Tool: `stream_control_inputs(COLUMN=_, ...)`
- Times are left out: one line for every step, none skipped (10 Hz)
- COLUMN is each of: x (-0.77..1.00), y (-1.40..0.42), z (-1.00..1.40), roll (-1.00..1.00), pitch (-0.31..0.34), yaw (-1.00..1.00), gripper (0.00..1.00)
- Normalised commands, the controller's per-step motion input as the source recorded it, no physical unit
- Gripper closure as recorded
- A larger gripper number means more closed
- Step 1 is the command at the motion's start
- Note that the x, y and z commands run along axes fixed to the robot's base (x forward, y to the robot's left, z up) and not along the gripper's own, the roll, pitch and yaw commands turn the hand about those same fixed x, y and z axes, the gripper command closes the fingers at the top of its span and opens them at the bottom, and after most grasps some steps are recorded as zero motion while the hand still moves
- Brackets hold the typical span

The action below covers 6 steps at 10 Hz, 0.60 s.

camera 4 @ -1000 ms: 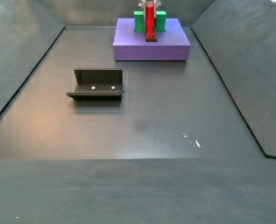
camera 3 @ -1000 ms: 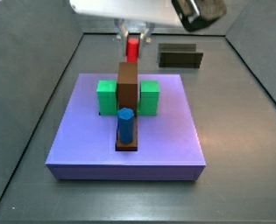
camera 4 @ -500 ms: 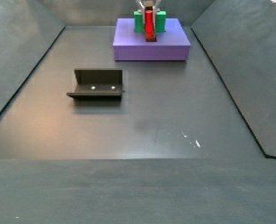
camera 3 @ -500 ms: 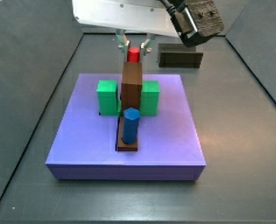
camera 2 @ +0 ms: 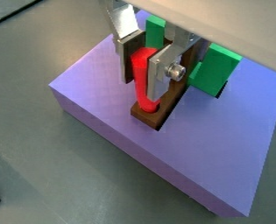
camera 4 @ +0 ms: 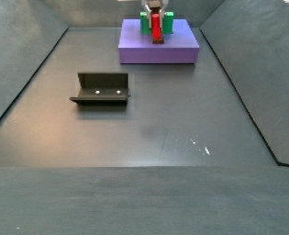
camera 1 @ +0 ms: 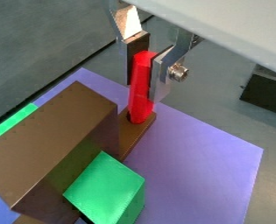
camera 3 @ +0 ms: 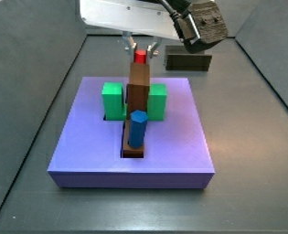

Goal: Pick up the red object. Move up. Move to above the board. Insert the red object.
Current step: Insert the red object.

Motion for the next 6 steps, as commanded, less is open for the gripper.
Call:
stream_control_inputs(x=-0.04, y=-0.04, z=-0.17, roll=0.03, pitch=0.000, yaw=-0.02, gripper=1.00)
stream_control_inputs(x=-0.20, y=-0.09, z=-0.37, roll=0.10, pitch=-0.017, yaw=0.00, gripper=1.00)
stream_control_inputs(x=-0.20, y=-0.14, z=-0.37, roll=0.10, pitch=-0.040, yaw=0.00, gripper=1.00)
stream_control_inputs(x=-0.05, y=-0.12, z=-0.31, roll=0.09, pitch=0.000, yaw=0.00, gripper=1.00)
stream_control_inputs(x=0.00, y=-0.04, z=-0.29, roll=0.04, pitch=0.000, yaw=0.00, gripper=1.00)
stream_control_inputs(x=0.00, y=0.00, z=0.00, roll=0.00, pitch=0.000, yaw=0.00, gripper=1.00)
